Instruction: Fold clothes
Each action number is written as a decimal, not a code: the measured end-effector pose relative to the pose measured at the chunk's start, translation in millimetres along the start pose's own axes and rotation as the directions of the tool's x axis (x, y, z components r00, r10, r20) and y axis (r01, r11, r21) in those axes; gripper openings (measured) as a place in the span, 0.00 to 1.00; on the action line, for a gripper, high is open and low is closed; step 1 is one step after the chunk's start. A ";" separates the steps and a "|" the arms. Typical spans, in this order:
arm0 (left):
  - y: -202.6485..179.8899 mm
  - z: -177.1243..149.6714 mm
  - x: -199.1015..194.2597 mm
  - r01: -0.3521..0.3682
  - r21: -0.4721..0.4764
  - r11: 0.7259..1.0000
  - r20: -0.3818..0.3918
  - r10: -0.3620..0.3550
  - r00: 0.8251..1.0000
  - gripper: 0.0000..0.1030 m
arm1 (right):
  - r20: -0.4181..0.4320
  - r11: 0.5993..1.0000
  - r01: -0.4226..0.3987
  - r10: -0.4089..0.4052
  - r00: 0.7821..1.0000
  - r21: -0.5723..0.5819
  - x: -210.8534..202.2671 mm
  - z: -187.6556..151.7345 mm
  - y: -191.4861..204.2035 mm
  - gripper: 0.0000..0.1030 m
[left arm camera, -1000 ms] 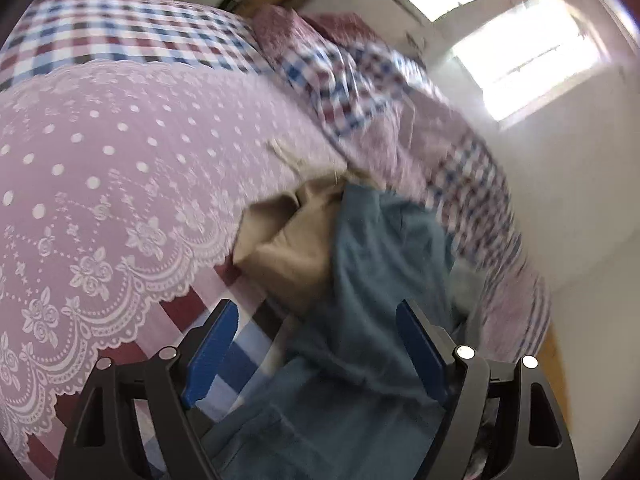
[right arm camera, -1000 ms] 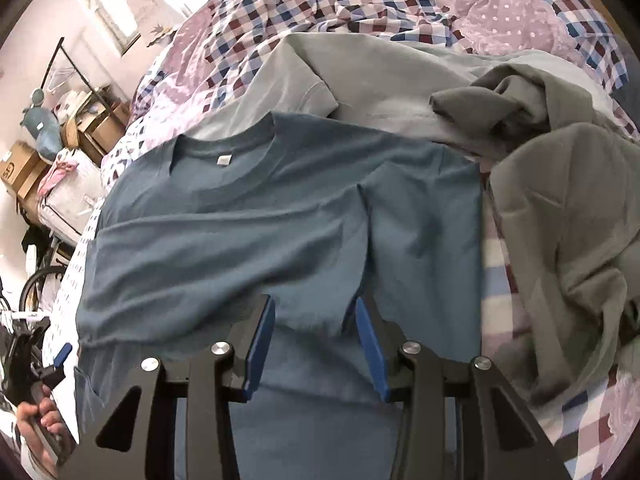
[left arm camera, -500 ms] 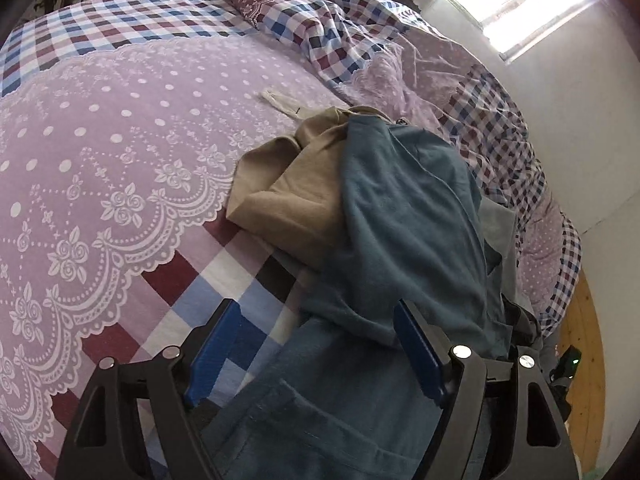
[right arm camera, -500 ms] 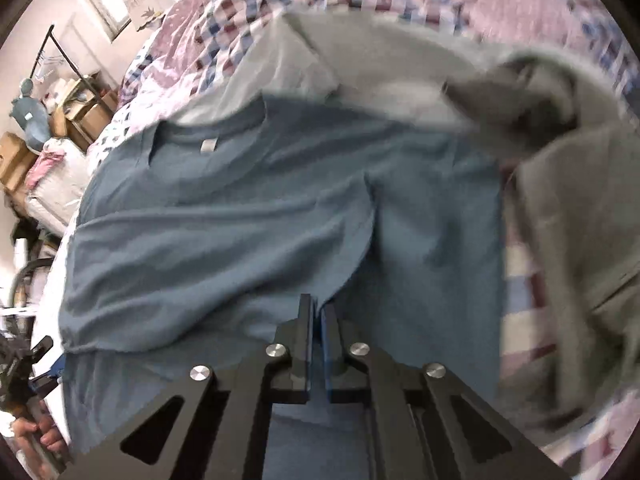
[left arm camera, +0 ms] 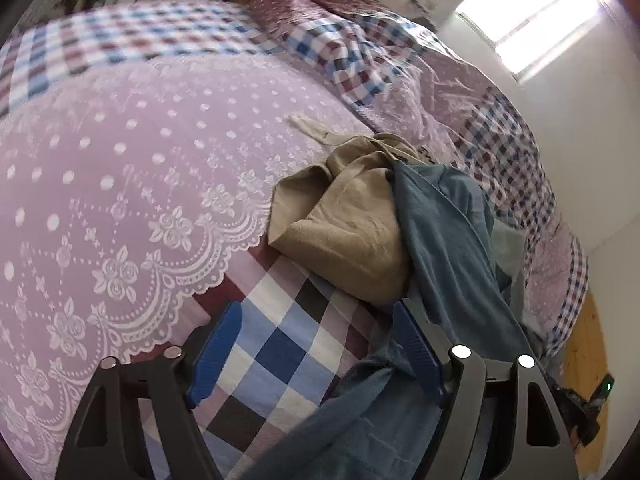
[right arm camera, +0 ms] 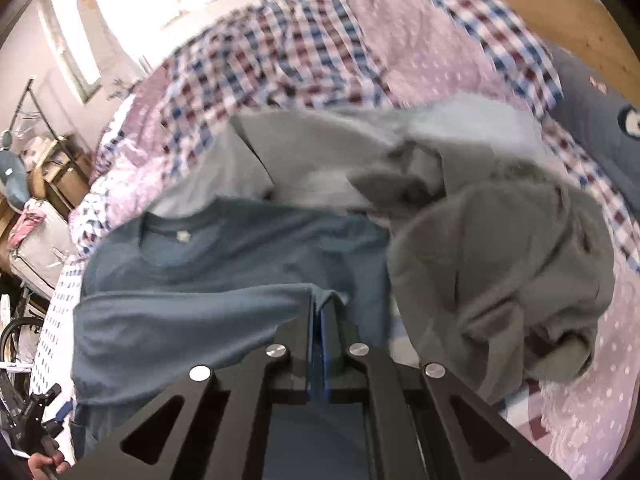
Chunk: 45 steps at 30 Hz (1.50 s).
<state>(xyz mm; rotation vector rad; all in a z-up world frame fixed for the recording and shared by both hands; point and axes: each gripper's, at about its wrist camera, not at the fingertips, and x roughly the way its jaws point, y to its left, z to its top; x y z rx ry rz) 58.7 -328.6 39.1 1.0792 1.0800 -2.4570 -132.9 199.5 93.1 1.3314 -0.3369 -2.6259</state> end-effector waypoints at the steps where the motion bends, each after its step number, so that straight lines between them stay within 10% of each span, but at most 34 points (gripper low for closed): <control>1: -5.5 -0.2 -0.3 -0.006 0.040 0.999 0.000 0.006 1.000 0.68 | -0.009 1.000 0.004 -0.004 1.000 0.004 4.0 -2.3 -0.3 0.01; 12: -62.8 -28.7 27.4 -0.069 0.481 0.874 -0.078 0.121 0.990 0.60 | -0.003 0.999 0.006 -0.006 1.000 -0.039 1.8 -6.2 19.0 0.02; 19: -53.0 -3.7 51.2 -0.117 0.464 0.878 -0.021 0.143 0.989 0.50 | -0.011 0.997 -0.018 0.017 1.000 -0.075 -3.0 -7.7 27.8 0.02; 23: -40.8 12.7 36.0 -0.069 0.322 0.944 0.002 0.072 0.997 0.46 | -0.012 0.996 -0.049 0.049 0.999 -0.070 -4.5 -8.4 29.4 0.02; 27: -47.6 18.9 13.8 -0.041 0.332 0.942 0.038 0.029 0.999 0.45 | -0.020 0.996 -0.060 0.059 0.998 -0.068 -2.0 -9.9 32.4 0.02; 40: -71.6 -21.8 31.3 -0.137 0.669 0.731 -0.020 0.202 0.979 0.46 | -0.036 0.995 -0.061 0.058 0.998 -0.077 -5.5 -17.6 39.4 0.02; 42: -66.7 -14.8 33.9 -0.131 0.616 0.777 -0.012 0.175 0.984 0.46 | -0.037 0.995 -0.059 0.056 0.998 -0.077 -8.0 -18.2 39.2 0.02; 45: -54.7 -0.9 30.3 -0.062 0.479 0.876 -0.020 0.082 0.996 0.19 | -0.039 0.996 -0.056 0.053 0.998 -0.075 -12.8 -19.7 38.0 0.02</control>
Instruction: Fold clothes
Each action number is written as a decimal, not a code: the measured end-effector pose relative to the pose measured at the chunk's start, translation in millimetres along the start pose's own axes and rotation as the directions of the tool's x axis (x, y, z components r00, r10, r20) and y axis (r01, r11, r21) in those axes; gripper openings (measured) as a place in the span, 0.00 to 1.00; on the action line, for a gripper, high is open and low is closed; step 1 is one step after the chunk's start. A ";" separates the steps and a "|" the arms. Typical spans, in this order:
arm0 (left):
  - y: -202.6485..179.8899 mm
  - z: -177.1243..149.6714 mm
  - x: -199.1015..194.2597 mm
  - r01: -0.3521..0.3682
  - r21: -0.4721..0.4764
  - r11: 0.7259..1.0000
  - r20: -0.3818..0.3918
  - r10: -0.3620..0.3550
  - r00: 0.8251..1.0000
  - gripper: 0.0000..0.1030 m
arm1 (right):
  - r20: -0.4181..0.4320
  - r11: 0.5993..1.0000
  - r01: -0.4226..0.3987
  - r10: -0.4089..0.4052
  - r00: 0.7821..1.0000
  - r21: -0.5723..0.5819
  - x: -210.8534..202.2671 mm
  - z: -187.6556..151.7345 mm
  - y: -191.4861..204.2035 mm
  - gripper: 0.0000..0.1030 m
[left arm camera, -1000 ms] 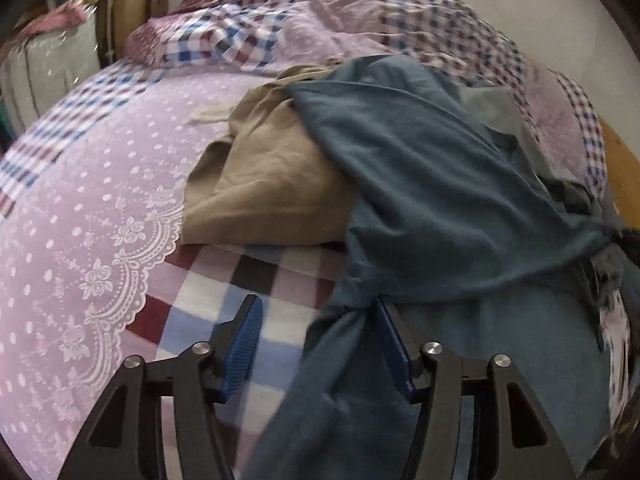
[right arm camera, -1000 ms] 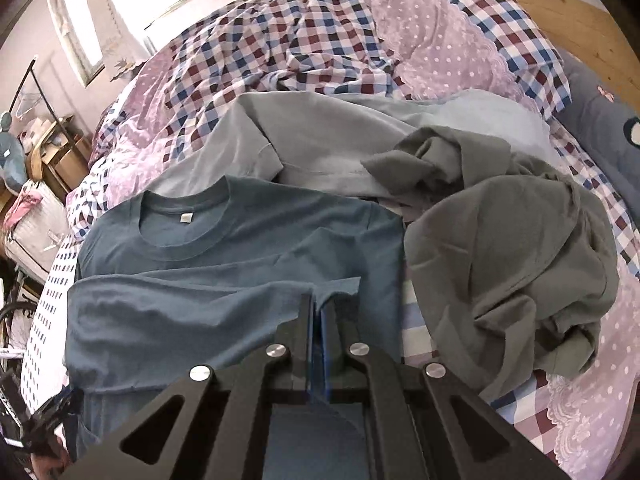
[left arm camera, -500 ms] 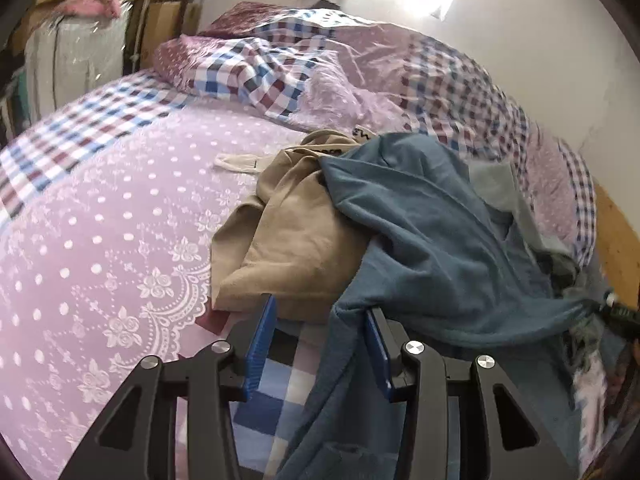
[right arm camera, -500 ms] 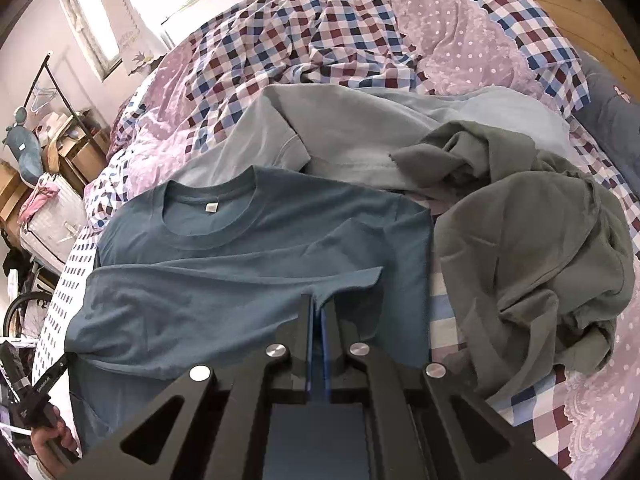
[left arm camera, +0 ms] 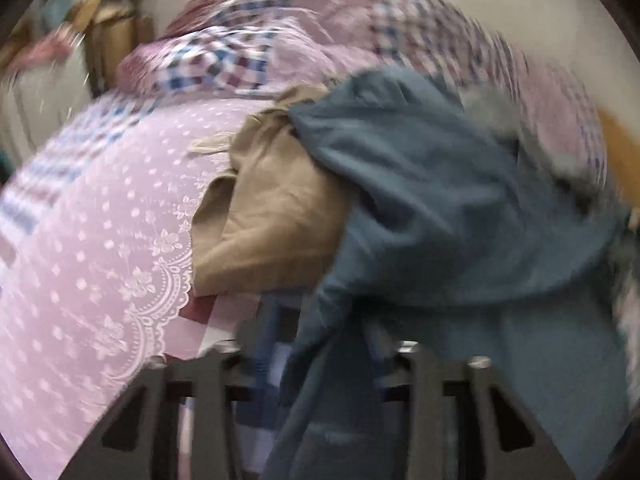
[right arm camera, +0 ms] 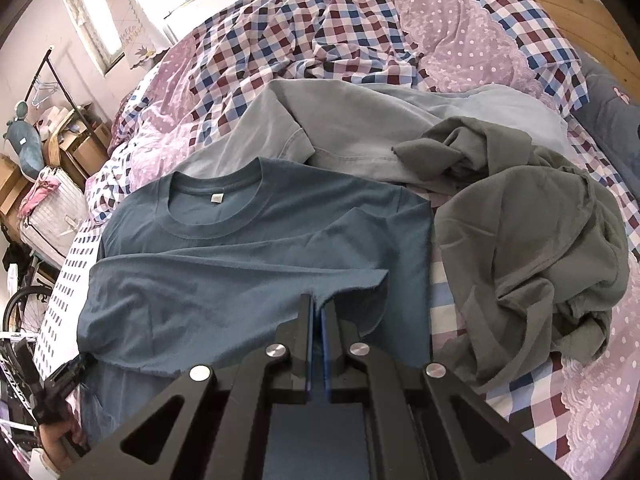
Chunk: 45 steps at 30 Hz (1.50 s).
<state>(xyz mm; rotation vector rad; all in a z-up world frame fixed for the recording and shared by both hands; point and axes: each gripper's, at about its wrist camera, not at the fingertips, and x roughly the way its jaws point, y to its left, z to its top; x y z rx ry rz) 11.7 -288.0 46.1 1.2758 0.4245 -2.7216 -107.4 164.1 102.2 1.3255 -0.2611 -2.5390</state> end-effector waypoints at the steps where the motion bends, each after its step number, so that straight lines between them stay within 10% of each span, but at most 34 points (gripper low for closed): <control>1: 5.2 1.5 -3.0 0.030 -0.045 0.999 0.017 -0.030 0.999 0.13 | 0.000 1.000 0.001 -0.001 1.000 0.001 -2.1 -1.0 -0.7 0.02; 9: 44.6 -4.6 5.3 0.163 -0.363 0.917 0.035 -0.161 0.986 0.10 | -0.172 0.998 0.058 -0.063 0.983 -0.032 34.8 -30.5 -20.4 0.02; 15: 42.6 -12.3 8.0 0.150 -0.387 0.910 -0.001 -0.163 0.987 0.11 | -0.309 0.970 0.082 -0.153 0.939 -0.228 47.7 -58.4 -5.6 0.10; 19: 41.0 -9.9 11.6 0.137 -0.392 0.910 -0.010 -0.153 0.988 0.14 | -0.204 0.946 0.119 -0.186 0.961 -0.303 29.8 -45.0 1.9 0.41; 22: 41.6 -9.6 12.6 0.133 -0.396 0.909 -0.013 -0.150 0.989 0.15 | -0.117 0.952 0.137 -0.174 0.978 -0.272 28.3 -19.5 -0.3 0.42; 28: 43.1 -11.3 11.4 0.129 -0.393 0.910 -0.015 -0.147 0.989 0.15 | -0.080 0.851 0.283 -0.352 0.933 -0.442 76.7 -0.7 13.2 0.40; 30: 43.5 -10.8 11.7 0.129 -0.393 0.911 -0.016 -0.147 0.989 0.15 | -0.068 0.807 0.315 -0.399 0.914 -0.500 88.7 -3.7 15.8 0.32; 32: 43.7 -10.8 12.3 0.130 -0.394 0.910 -0.016 -0.148 0.989 0.15 | -0.021 0.773 0.356 -0.430 0.903 -0.524 85.7 -6.8 20.7 0.00; 34: 43.7 -10.8 12.2 0.130 -0.394 0.910 -0.016 -0.149 0.989 0.15 | 0.025 0.751 0.386 -0.443 0.896 -0.536 78.5 -8.5 24.9 0.00; 45: 42.9 -10.9 12.0 0.134 -0.399 0.907 -0.011 -0.151 0.989 0.15 | -0.037 0.854 0.244 -0.293 0.955 -0.459 57.2 7.8 14.7 0.04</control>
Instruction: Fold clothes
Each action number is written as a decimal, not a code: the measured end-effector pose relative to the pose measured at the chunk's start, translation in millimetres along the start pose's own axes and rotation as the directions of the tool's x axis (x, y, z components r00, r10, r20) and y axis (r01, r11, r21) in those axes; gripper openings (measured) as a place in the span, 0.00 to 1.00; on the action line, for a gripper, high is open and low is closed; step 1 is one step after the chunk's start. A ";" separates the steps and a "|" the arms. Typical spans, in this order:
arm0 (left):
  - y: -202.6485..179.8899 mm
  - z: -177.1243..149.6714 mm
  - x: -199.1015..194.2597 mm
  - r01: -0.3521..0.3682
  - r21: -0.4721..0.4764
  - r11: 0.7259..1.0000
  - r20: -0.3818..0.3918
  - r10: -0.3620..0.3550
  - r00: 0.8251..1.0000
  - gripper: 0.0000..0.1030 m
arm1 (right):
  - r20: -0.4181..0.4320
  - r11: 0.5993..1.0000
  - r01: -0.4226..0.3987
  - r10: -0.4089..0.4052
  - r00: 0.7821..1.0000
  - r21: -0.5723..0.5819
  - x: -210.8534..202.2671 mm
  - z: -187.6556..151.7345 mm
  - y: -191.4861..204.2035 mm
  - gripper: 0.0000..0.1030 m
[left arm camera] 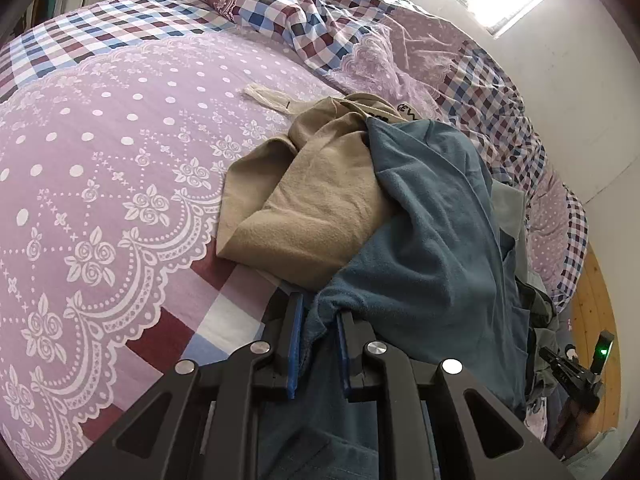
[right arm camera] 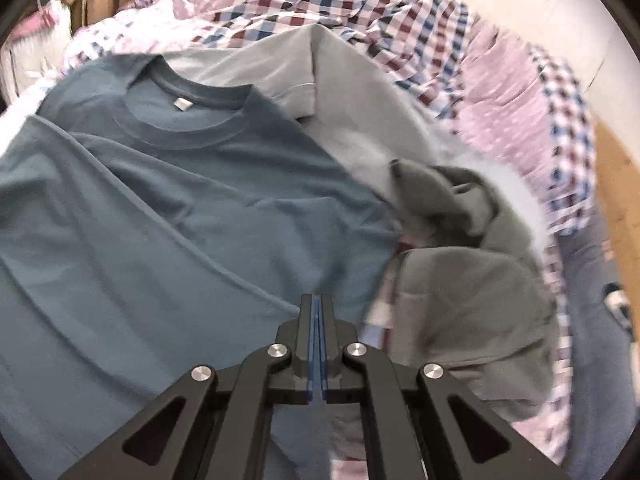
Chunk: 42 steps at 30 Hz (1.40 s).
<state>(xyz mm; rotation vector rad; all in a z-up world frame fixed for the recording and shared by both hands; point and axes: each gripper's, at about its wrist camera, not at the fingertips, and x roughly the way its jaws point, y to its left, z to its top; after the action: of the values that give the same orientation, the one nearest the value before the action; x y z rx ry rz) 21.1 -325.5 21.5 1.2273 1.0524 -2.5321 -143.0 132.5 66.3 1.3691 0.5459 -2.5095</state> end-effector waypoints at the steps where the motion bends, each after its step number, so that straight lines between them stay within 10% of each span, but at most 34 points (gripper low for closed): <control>1: 0.1 0.0 0.1 0.001 -0.001 1.000 0.000 -0.001 1.000 0.15 | -0.007 0.999 -0.036 0.036 0.999 0.018 3.0 -1.3 -3.3 0.12; 9: 1.0 0.2 2.1 0.001 -0.003 1.000 -0.003 -0.001 1.000 0.15 | -0.023 0.998 -0.051 0.050 0.998 -0.046 15.9 -23.9 13.6 0.25; 24: 0.4 0.4 3.5 -0.004 -0.012 1.000 -0.005 0.003 1.000 0.15 | -0.006 0.877 -0.318 0.343 0.939 0.360 29.8 -53.1 -32.5 0.25; 33: 1.0 0.8 4.5 -0.002 -0.016 1.000 -0.006 0.002 1.000 0.15 | 0.011 0.906 -0.283 0.295 0.956 0.315 50.4 -21.1 -24.1 0.25; 37: 0.6 0.4 4.6 -0.004 -0.016 1.000 -0.007 0.004 1.000 0.15 | 0.065 0.931 -0.244 0.236 0.970 0.272 35.2 -15.8 -19.5 0.05; 42: 0.1 0.4 4.1 -0.003 -0.016 1.000 -0.006 0.003 1.000 0.15 | 0.124 0.949 -0.192 0.165 0.978 0.252 12.2 -6.2 -18.6 0.04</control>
<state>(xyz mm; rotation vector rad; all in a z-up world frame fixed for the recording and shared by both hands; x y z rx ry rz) 18.2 -325.2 18.6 1.2317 1.0691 -2.5143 -151.7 151.6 56.9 1.2989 0.0642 -2.5502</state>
